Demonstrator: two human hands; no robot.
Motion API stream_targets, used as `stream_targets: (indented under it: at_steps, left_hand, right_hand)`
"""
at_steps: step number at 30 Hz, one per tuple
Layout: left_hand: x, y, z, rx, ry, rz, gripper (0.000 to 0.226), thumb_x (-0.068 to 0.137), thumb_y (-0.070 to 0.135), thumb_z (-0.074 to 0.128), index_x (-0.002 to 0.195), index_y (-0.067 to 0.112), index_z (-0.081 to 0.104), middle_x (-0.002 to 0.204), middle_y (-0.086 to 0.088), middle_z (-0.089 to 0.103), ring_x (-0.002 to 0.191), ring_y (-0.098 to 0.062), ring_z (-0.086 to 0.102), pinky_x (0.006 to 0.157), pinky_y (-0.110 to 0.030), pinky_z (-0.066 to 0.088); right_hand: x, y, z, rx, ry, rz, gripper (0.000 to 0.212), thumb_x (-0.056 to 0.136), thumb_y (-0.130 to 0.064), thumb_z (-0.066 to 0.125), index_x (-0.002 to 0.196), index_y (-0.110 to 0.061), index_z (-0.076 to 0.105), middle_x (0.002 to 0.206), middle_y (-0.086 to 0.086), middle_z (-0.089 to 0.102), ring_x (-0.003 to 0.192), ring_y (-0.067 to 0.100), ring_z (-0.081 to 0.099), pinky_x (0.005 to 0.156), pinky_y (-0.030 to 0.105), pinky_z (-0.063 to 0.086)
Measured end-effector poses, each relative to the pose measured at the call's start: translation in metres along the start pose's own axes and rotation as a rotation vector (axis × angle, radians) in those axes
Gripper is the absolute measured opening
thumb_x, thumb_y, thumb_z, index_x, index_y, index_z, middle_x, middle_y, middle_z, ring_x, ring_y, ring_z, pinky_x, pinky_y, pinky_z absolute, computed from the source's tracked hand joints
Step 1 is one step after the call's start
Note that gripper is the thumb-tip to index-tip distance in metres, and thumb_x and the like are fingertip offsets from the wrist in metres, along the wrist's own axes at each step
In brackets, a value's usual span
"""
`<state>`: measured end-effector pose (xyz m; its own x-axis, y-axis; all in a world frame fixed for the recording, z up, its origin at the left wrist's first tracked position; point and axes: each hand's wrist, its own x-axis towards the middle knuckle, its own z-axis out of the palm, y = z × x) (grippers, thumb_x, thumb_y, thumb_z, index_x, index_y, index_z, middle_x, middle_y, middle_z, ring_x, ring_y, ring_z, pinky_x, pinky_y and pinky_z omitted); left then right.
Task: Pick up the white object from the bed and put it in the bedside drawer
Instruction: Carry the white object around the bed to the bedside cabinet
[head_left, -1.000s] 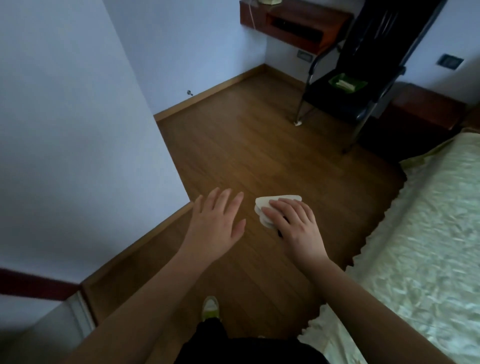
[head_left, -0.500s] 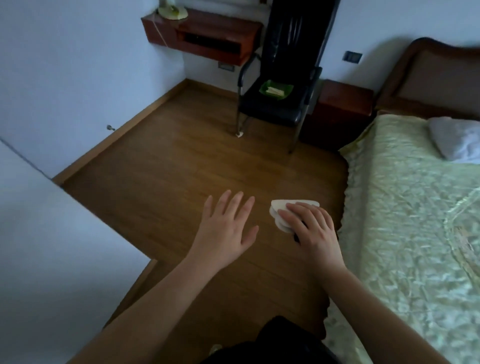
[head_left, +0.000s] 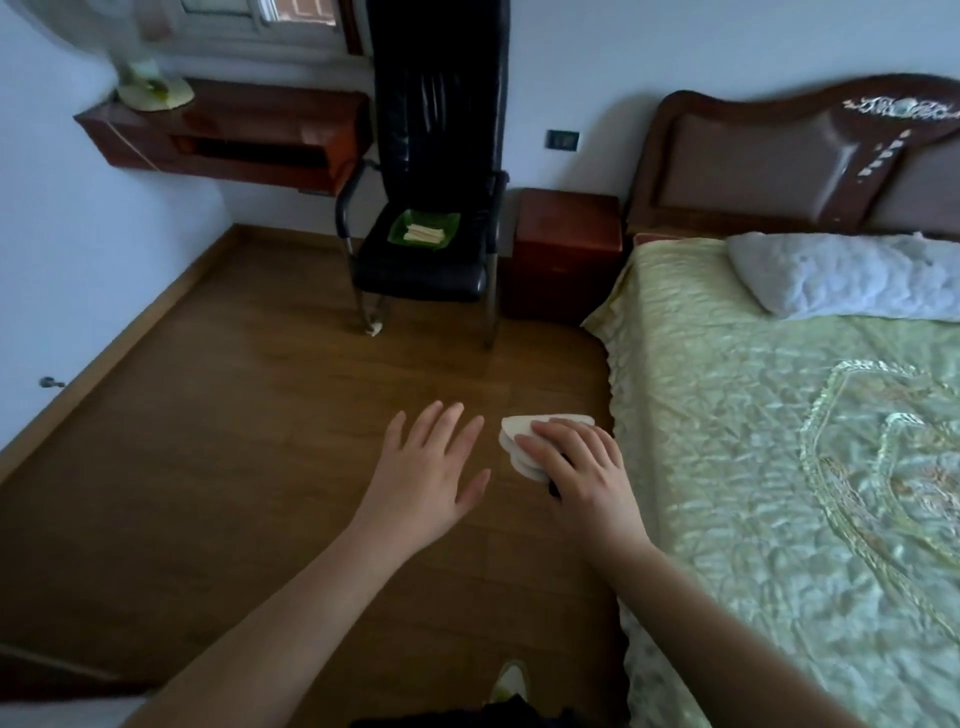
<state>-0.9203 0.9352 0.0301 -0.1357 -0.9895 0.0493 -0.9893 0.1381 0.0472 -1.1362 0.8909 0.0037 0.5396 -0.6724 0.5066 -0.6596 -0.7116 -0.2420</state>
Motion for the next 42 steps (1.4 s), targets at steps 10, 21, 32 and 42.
stream_targets:
  at_steps: [10, 21, 32, 42]
  left_hand:
    - [0.164, -0.02, 0.021, 0.004, -0.007, 0.076, 0.065, 0.094, 0.059, 0.03, 0.147, 0.022, 0.035, 0.15, -0.008, 0.042, 0.14, -0.028, 0.036, 0.111, -0.054, 0.03]
    - [0.341, -0.08, 0.039, -0.024, 0.03, 0.224, 0.063, 0.094, 0.056, 0.033, 0.147, 0.021, 0.034, 0.15, -0.01, 0.04, 0.14, -0.028, 0.033, 0.111, -0.056, 0.031]
    - [0.494, -0.065, 0.058, -0.017, -0.036, 0.323, 0.063, 0.094, 0.054, 0.036, 0.148, 0.02, 0.035, 0.151, -0.01, 0.04, 0.141, -0.029, 0.032, 0.111, -0.056, 0.031]
    - [0.642, 0.0, 0.075, -0.007, -0.015, 0.255, 0.06, 0.094, 0.053, 0.036, 0.145, 0.021, 0.037, 0.148, -0.01, 0.042, 0.139, -0.03, 0.035, 0.11, -0.056, 0.031]
  right_hand:
    - [0.072, 0.096, 0.03, 0.022, 0.03, 0.183, 0.048, 0.076, -0.009, 0.073, 0.122, -0.016, 0.062, 0.126, 0.006, 0.06, 0.121, 0.025, 0.053, 0.1, 0.047, 0.042]
    - [0.183, 0.201, 0.091, -0.143, 0.087, 0.243, 0.052, 0.078, -0.003, 0.067, 0.126, -0.021, 0.057, 0.125, 0.009, 0.06, 0.12, 0.029, 0.053, 0.099, 0.049, 0.041]
    - [0.242, 0.319, 0.111, -0.218, 0.121, 0.28, 0.034, 0.088, -0.011, 0.054, 0.12, -0.018, 0.066, 0.122, 0.009, 0.063, 0.119, 0.029, 0.054, 0.102, 0.048, 0.041]
    - [0.313, 0.47, 0.108, -0.186, 0.096, 0.256, 0.034, 0.088, -0.013, 0.058, 0.121, -0.016, 0.067, 0.122, 0.011, 0.063, 0.118, 0.032, 0.056, 0.103, 0.049, 0.041]
